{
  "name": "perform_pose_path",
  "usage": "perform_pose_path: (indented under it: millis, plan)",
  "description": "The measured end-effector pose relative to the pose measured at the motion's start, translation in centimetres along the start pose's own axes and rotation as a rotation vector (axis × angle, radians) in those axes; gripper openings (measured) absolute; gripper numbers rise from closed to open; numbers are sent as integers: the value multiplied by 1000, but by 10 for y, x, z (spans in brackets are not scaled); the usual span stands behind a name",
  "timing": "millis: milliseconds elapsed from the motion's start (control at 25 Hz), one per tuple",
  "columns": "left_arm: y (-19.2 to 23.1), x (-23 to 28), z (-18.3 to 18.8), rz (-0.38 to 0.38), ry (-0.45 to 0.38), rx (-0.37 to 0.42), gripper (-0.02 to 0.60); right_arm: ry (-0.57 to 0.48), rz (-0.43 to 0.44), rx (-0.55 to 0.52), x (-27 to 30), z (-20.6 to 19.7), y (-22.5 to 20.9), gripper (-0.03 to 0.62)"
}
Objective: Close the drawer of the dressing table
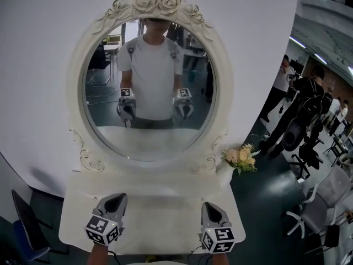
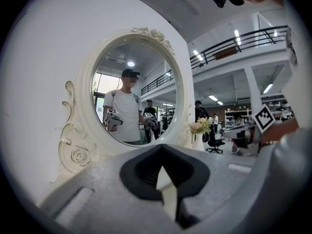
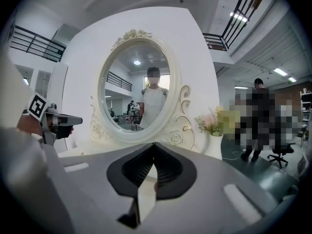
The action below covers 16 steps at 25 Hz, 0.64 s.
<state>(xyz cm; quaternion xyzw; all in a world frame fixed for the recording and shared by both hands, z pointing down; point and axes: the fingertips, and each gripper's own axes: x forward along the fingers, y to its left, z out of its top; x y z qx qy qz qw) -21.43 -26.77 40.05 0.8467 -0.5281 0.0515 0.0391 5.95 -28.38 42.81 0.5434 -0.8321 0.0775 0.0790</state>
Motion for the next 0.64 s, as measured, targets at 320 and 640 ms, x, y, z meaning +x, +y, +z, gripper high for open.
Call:
perform_pose_path:
  millis: [320, 640]
  plan:
    - [2, -3, 3, -3, -8, -11, -2, -3, 2, -10, -3, 4, 3, 2]
    - [-5, -3, 5, -21, -16, -19, -2, -4, -2, -10, -8, 2, 3, 2]
